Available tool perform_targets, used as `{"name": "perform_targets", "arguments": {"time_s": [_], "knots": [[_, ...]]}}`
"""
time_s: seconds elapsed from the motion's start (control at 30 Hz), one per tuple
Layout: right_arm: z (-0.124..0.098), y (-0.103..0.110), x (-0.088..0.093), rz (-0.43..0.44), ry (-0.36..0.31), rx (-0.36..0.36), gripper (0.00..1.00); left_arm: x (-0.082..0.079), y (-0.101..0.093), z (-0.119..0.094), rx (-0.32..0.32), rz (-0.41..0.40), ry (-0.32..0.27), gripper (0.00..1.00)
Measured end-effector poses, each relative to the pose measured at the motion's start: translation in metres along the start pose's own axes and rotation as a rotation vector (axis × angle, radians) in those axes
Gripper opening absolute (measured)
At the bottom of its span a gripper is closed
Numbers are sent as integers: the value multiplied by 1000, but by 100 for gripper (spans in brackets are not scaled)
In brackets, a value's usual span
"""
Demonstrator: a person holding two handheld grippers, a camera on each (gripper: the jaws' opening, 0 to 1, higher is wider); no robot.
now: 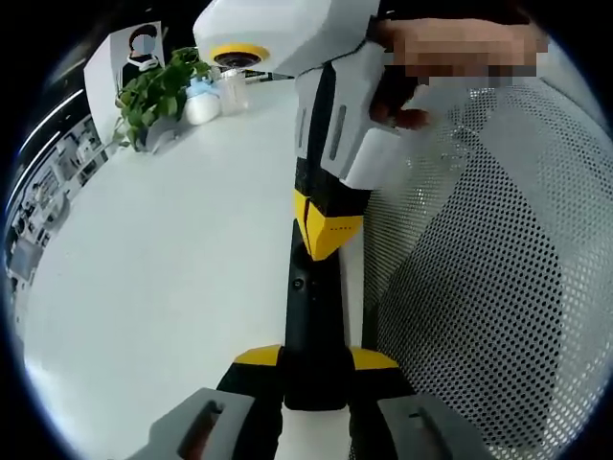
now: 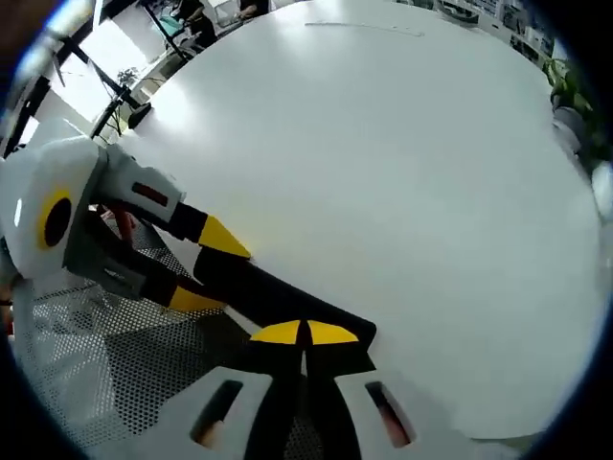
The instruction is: Press the specified remote control buttons in sequence, fully releasing each button before pressing the next.
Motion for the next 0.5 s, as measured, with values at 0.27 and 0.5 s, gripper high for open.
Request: {"name": "perform_targets", "arguments": {"time_s": [0.27, 0.5], "knots": [[-2, -5, 1, 100, -26, -56, 0, 0, 0, 0, -4, -1, -2, 24], [-3, -1, 0, 19, -12, -45, 0, 0, 0, 0, -4, -3, -4, 24]]}}
Point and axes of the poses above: the point that each gripper's makers call its tool centre point, and the gripper's own axes: z roughly forward along the fingers, y roughly to its left, x roughly out of its underside, the point moved 5 cm from there along -z, roughly backward along the fingers, and after that the axes turned 14 degrees about -y, right-handed, at the moved point
